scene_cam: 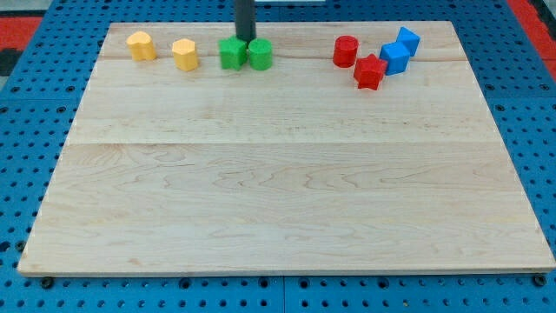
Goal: Push the yellow heart to the left of the yellow hexagon
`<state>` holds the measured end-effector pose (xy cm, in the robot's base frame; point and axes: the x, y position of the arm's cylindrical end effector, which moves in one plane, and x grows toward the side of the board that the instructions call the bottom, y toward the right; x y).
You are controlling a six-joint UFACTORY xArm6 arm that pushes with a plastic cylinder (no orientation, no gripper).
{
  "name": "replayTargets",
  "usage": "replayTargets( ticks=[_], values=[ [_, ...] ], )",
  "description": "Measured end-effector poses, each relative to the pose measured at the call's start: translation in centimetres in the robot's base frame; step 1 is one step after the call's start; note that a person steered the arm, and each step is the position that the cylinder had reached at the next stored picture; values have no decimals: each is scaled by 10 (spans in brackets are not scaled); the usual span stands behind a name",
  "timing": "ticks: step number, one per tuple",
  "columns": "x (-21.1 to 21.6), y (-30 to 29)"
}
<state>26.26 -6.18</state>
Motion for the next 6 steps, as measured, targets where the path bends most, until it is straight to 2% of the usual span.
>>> replayTargets(
  ticks=[1,2,3,4,5,6],
  values=[
    [15,-23],
    [-51,-25],
    [-65,-101],
    [-59,-182],
    [-25,-162],
    [-18,-114]
  ],
)
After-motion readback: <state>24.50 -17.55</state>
